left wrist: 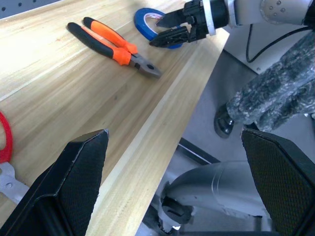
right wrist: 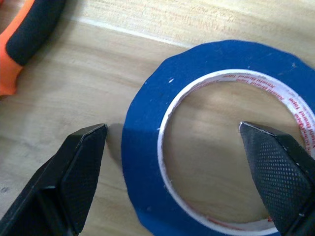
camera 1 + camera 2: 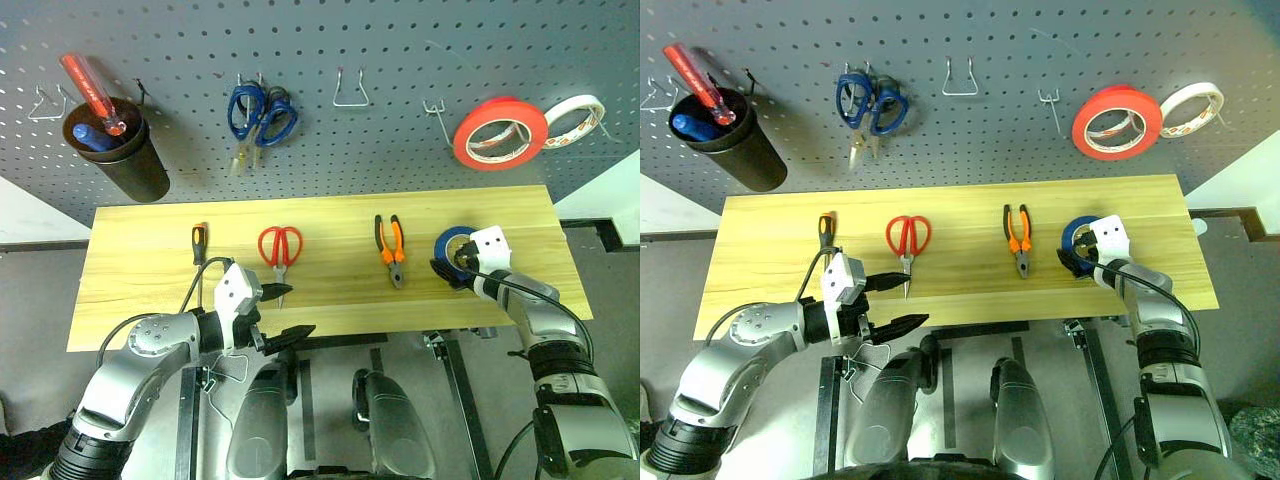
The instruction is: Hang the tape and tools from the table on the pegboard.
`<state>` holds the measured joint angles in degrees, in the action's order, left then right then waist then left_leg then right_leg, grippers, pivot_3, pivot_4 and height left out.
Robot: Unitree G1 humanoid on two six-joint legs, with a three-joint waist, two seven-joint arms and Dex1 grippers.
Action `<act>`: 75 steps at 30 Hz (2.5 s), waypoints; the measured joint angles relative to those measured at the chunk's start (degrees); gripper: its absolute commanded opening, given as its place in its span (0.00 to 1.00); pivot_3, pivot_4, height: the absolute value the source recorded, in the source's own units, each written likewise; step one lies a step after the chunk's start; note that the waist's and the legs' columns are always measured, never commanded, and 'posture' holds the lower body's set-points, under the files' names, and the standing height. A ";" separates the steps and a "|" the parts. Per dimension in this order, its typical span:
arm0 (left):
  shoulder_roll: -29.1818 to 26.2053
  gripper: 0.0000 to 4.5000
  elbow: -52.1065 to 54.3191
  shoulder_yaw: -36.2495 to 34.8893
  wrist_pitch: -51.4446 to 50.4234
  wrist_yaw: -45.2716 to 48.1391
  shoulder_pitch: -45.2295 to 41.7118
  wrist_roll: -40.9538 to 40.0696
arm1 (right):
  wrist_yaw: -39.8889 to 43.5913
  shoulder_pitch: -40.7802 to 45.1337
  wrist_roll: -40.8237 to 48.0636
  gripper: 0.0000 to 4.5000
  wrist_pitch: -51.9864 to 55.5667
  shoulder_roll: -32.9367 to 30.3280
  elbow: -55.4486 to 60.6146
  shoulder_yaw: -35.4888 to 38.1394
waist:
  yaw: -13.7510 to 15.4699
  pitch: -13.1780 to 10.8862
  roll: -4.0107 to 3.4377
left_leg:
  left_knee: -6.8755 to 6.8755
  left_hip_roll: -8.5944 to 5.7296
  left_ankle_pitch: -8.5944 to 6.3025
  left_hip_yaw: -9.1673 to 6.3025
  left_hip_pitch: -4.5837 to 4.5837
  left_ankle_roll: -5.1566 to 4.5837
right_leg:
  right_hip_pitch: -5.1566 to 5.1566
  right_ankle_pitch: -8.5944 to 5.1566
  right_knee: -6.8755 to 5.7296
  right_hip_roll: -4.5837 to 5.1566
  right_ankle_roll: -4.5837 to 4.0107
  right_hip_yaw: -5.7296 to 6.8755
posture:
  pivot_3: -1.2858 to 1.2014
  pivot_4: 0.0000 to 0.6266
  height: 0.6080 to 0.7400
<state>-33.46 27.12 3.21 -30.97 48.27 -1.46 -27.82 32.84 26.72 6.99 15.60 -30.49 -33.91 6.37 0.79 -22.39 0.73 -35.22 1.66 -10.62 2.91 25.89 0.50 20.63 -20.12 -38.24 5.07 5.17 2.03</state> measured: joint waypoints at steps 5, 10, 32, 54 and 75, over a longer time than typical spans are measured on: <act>-0.14 1.00 0.14 -0.03 -0.05 -0.37 -0.04 -0.39 | 0.19 -1.19 0.05 0.96 0.86 0.15 2.19 0.01 | 0.02 -0.19 0.15 | 0.03 0.01 -0.01 -0.02 0.00 0.01 | -0.01 0.00 0.04 0.01 0.00 -0.01 | 0.56 0.70 0.80; -0.19 1.00 0.40 -0.14 -0.36 -1.01 -0.15 -0.47 | -0.03 -1.89 0.09 0.67 1.16 0.18 3.01 0.24 | 0.03 -0.26 0.22 | 0.07 0.01 -0.01 -0.03 0.02 0.00 | -0.01 0.00 0.10 0.02 -0.01 0.00 | 0.56 0.71 0.80; 1.18 1.00 -0.78 -0.48 -0.99 0.14 -8.93 -2.96 | -2.17 -21.54 6.32 0.15 9.99 1.47 31.59 4.89 | 1.50 -0.30 0.08 | 0.17 0.01 0.16 -0.08 0.73 0.28 | 0.66 -0.01 0.16 0.04 0.02 0.21 | 0.54 0.60 0.80; 10.71 1.00 -20.46 0.38 14.02 4.56 -24.08 0.30 | -19.36 -30.39 15.16 0.15 19.38 8.65 81.70 13.35 | 1.30 2.66 0.07 | 0.12 -0.02 0.46 -0.12 0.72 0.76 | 0.71 0.01 0.03 -0.20 0.16 0.38 | 0.52 0.38 0.80; 10.81 1.00 -20.71 -1.34 16.57 2.57 -22.44 0.41 | -18.17 -17.72 10.87 0.15 4.93 10.07 66.36 5.12 | 1.18 3.97 0.18 | -0.21 0.02 0.57 -0.18 0.57 0.73 | 0.60 0.02 -0.53 -0.27 0.14 0.40 | 0.54 0.39 0.80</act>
<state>-22.66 6.41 1.87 -14.40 50.84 -23.91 -27.41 14.66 9.00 17.87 20.53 -20.42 32.45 11.49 1.98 -18.42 0.91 -35.42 1.68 -10.05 2.73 26.46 1.23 21.24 -20.10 -38.77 4.80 5.30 2.43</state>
